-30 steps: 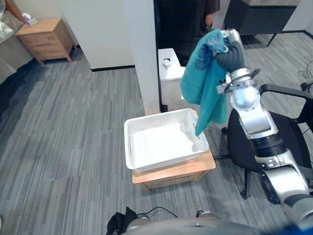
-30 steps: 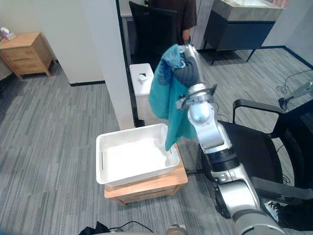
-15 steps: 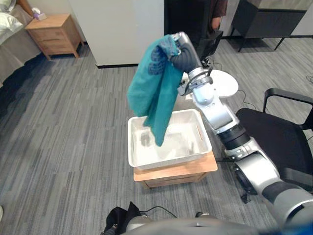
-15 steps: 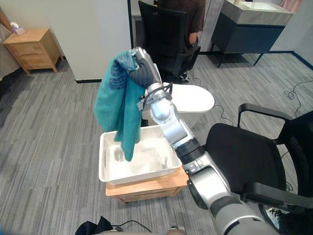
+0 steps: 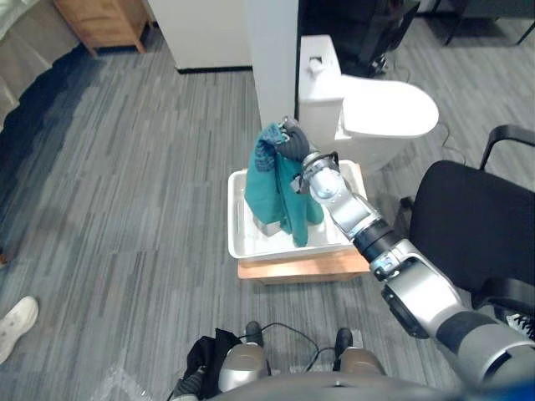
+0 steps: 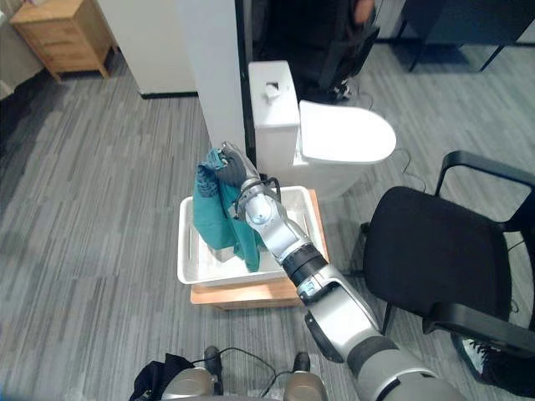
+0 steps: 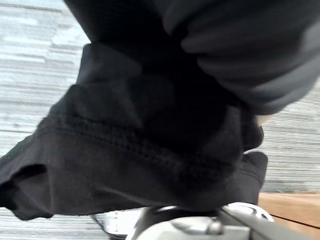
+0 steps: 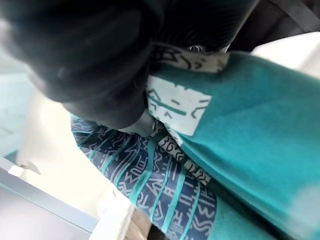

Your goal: Tidy the bed and pick cloth on bed and put in laundry

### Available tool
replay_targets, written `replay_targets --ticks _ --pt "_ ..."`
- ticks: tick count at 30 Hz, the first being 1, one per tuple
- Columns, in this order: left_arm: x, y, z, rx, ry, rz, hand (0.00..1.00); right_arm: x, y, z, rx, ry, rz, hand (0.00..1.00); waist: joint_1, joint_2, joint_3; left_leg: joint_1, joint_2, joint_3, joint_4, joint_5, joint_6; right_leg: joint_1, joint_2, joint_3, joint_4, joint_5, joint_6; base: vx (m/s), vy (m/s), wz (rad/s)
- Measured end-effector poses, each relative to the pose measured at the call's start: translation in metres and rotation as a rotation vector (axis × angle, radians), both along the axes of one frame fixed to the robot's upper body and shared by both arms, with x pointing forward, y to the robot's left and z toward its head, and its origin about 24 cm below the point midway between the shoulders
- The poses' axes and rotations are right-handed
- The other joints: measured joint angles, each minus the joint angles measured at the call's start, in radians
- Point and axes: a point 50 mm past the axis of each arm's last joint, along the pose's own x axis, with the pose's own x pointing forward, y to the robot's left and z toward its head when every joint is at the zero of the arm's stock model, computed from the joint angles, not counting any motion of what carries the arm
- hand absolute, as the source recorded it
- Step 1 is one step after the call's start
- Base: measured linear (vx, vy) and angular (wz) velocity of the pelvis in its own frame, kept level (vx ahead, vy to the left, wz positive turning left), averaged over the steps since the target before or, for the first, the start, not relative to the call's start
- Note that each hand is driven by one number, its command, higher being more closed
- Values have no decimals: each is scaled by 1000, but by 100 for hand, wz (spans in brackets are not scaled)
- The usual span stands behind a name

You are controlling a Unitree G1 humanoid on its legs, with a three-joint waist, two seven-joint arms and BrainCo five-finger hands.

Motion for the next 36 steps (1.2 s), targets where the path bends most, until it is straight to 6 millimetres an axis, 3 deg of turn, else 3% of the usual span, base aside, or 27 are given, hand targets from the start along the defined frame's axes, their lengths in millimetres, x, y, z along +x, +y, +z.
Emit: replay_targets --ticks 8,12,13,16,20,24,29,36 --pt "11 -15 0 -24 -44 -78 100 6 -17 -36 -61 126 -76 100 3 73 68 -47 4 -1 7 4 -3 -60 -1 4 39 -8 -9 7 -1 1" --pt "14 -16 1 -26 -61 -82 100 5 -25 -48 -47 170 -109 100 5 81 72 -49 4 -1 3 13 -8 -68 -2 4 47 -12 -12 3 1 1" --pt "16 -16 1 -28 -70 -81 100 5 -27 -49 -51 173 -114 0 3 82 73 -50 3 -1 -9 25 -12 -75 -2 4 50 -12 -13 -11 -21 4" --pt "25 -19 2 -36 -96 -95 100 9 -37 -48 -33 174 -153 0 1 97 81 -52 3 -5 -23 45 -14 -78 -1 -2 52 -13 -13 -31 -19 6" --pt "25 -19 2 -37 -96 -93 100 7 -40 -52 -27 179 -169 0 -12 98 81 -50 8 -4 -24 50 -16 -79 3 -1 53 -12 -13 -43 -17 0" --pt "28 -18 3 -35 -100 -95 100 -3 -43 -68 -14 209 -171 0 -16 96 81 -40 12 -3 -40 58 -17 -80 10 3 57 -12 -12 -58 -6 -2" --pt "32 -15 3 -29 -97 -83 100 -17 -31 -74 -23 202 -106 0 -15 80 79 -15 17 10 -43 60 -18 -74 17 21 71 -11 -12 -47 -8 -9" --pt "32 -3 4 -3 -86 -57 100 -35 -19 -84 -39 205 -34 0 -18 28 52 14 17 26 -45 60 -19 -46 19 31 47 7 -6 -15 1 -6"
